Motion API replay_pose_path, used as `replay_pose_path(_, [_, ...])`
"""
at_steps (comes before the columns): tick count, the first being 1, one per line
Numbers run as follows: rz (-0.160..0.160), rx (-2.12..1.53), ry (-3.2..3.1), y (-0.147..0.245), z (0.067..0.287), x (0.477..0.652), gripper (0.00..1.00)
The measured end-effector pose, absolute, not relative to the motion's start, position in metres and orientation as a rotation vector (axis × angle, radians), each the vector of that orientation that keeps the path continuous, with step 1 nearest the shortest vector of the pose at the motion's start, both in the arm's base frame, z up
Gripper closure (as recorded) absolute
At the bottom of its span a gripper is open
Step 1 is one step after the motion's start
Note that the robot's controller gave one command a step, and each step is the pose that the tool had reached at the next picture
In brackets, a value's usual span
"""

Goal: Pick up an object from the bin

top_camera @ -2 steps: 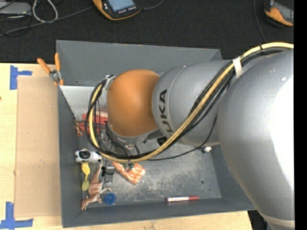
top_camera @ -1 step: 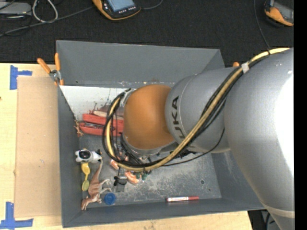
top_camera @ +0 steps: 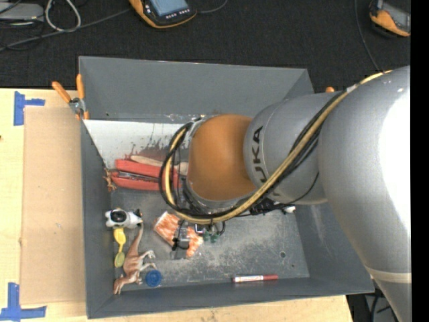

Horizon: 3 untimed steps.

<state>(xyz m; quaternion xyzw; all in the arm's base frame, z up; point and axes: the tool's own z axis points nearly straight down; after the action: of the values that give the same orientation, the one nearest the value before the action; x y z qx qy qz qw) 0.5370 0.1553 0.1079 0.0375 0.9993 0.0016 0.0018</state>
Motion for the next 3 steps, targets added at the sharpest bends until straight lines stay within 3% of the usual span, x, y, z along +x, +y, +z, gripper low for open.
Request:
replay_pose_path(1, [-0.002,0.092,3.150,0.109,0.089,0.536,0.00])
replay_pose_path(2, [0.004,0.252,3.136,0.108,0.073,0.541,0.00])
replay_pose_path(3, [0.006,0.255,3.134,0.108,0.074,0.541,1.00])
